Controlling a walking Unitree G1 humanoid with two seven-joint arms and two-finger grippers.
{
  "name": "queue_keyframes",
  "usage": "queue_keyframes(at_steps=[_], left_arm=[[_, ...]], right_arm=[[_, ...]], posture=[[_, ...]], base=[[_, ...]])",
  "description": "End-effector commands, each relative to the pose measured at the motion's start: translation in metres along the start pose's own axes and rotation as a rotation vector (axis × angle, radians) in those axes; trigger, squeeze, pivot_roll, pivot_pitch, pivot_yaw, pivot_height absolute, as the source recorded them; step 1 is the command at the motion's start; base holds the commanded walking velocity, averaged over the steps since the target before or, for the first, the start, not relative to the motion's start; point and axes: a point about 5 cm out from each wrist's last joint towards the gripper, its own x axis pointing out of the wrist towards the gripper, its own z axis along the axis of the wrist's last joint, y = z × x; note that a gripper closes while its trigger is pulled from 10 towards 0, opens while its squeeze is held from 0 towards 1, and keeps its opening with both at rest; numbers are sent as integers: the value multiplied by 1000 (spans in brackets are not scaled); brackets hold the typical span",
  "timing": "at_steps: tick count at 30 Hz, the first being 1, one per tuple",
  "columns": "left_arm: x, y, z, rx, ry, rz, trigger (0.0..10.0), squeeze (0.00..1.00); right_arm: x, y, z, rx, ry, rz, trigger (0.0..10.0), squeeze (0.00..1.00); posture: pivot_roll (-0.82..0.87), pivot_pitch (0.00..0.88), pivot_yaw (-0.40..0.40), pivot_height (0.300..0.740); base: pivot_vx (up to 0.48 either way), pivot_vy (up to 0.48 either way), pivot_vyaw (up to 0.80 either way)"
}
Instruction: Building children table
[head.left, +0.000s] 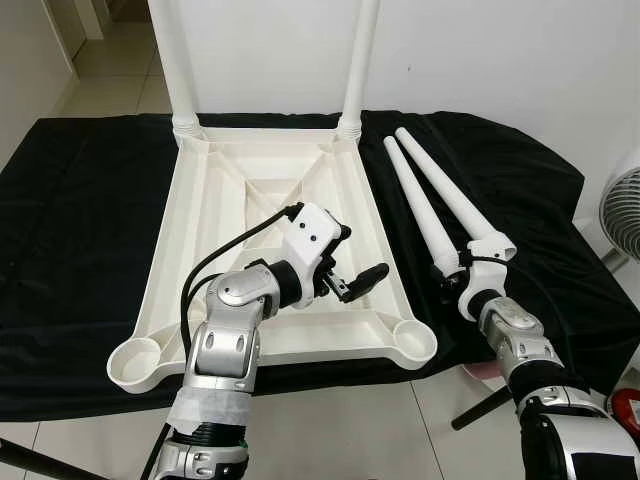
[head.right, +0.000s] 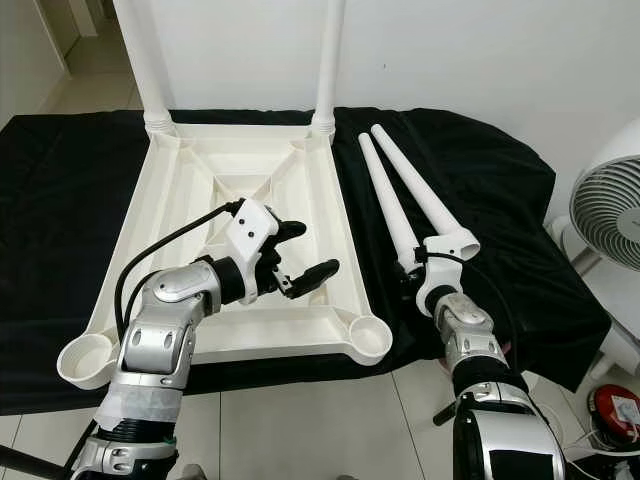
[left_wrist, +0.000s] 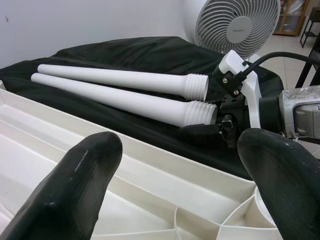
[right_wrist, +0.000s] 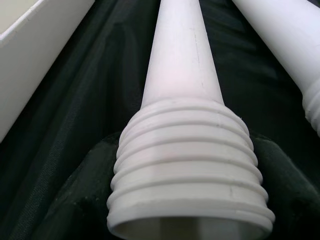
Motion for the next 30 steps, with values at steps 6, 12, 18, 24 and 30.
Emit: queue_keyframes(at_steps=[6,12,18,24,30], left_arm=[[9,9,12,-51,-71,323,10000,0],[9,13,15,-39,-82,292,10000,0],[7,14,17,-19,-98,231,10000,0],[5,14,19,-46,-104,150,10000,0],[4,16,20,-113,-103,66,10000,1000]], right_arm=[[0,6,10,-20,-134,-55,10000,0],[0,14,29,2,-298,-103,10000,0],[-4,25,44,19,-435,-94,10000,0],[-11,40,55,8,-554,-60,10000,0],[-18,63,58,-40,-623,-9,10000,0]], posture=[[-58,0,-30,740],[-61,0,-27,740],[-60,0,-27,740],[-58,0,-26,740],[-64,0,-16,740]], base=[[0,0,0],[0,0,0],[0,0,0],[0,0,0],[0,0,0]])
